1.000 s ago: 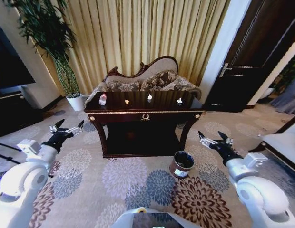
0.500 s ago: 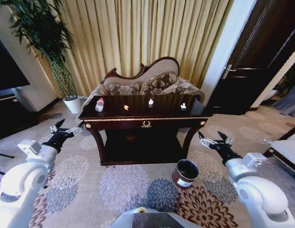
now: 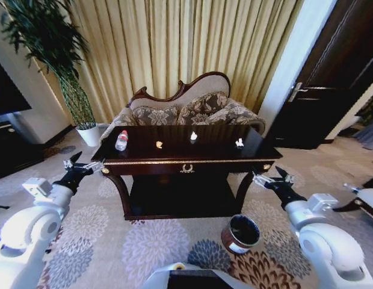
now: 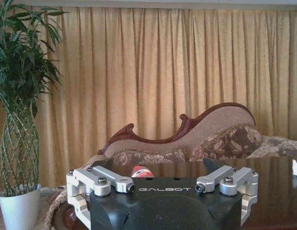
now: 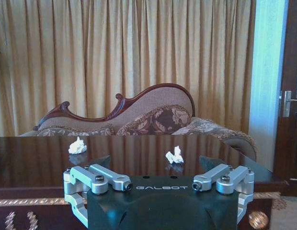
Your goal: Move to the front of the table and place the trash on the table into the trash bin.
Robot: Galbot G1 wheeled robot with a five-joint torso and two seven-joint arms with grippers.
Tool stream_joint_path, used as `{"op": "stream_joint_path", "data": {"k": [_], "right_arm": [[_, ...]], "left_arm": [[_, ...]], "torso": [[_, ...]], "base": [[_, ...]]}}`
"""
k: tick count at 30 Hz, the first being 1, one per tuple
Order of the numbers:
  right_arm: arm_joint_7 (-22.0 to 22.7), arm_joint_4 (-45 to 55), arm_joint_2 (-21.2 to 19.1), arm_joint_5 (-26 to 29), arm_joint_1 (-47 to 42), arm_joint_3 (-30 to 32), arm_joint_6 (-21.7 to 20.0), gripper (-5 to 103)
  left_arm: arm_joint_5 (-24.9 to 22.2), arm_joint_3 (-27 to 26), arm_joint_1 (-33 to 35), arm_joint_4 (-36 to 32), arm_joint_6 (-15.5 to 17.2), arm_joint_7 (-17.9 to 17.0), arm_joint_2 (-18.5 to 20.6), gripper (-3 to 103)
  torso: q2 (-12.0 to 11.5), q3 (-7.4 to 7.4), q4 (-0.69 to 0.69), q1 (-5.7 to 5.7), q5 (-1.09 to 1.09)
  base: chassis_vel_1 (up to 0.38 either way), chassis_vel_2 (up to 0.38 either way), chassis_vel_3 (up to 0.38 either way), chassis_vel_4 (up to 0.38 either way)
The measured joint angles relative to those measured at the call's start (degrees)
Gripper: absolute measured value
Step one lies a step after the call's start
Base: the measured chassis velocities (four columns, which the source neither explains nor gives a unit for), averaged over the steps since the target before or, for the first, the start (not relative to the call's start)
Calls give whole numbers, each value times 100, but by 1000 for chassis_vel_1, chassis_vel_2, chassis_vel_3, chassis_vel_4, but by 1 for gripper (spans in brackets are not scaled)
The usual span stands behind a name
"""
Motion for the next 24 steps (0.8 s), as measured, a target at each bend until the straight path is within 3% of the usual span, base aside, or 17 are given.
{"op": "stream_joint_path", "data": {"k": [15, 21, 24], "right_arm": [[18, 29, -11, -25, 2, -46, 68, 100], [340, 43, -61, -103, 100, -238, 193, 100], [720, 41, -197, -29, 307, -370, 123, 100]], "left_arm": [[-8, -50, 54, -38, -14, 5, -25, 100], [-18, -56, 56, -58, -20, 5, -42, 100], [-30, -87, 58, -93, -22, -24, -44, 100]], "torso": [[0, 0, 0, 1, -1], [-1, 1, -1, 4, -1], [-1, 1, 0, 3, -1]], "base": [[-184, 171, 176, -172], [-132, 110, 101, -113], [-16, 20, 18, -6]]}}
